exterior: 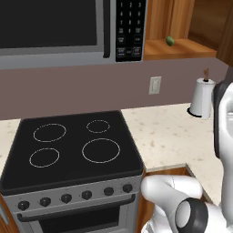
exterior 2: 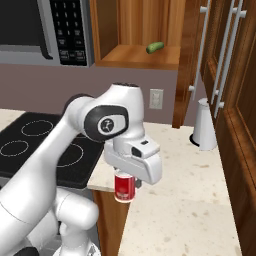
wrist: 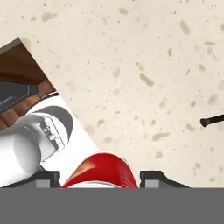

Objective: Pick the canned food and jam from the counter and place them in the cabinets closest to them.

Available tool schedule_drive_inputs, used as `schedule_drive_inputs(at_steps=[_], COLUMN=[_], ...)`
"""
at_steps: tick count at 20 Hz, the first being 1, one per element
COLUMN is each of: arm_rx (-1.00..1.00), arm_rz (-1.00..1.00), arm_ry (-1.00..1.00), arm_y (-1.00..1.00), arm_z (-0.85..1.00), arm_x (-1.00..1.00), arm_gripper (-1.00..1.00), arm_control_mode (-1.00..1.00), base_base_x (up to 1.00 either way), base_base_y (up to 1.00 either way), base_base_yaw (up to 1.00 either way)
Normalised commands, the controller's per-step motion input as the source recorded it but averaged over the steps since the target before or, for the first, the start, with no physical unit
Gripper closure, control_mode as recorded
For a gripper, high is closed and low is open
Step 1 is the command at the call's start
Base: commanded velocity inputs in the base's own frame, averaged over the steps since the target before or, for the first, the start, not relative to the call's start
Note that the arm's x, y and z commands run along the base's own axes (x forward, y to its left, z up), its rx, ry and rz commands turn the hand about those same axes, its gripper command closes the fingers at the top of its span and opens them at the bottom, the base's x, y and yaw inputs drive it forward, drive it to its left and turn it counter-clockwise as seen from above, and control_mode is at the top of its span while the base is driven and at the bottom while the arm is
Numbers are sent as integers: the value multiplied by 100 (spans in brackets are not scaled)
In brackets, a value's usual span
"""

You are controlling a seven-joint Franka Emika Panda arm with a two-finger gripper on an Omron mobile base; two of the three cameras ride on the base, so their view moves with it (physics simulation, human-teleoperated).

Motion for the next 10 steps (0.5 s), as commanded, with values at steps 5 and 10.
schedule_drive_inputs(at_steps=[5,10], arm_rx=[4,0], arm_rz=[15,6], arm_ry=[-10,-23], arm_y=[6,41], arm_z=[43,27], arm_x=[-40,-10], arm_gripper=[100,100], arm_control_mode=[-100,-100], base_base_x=[0,0], base_base_y=[0,0], base_base_yaw=[0,0])
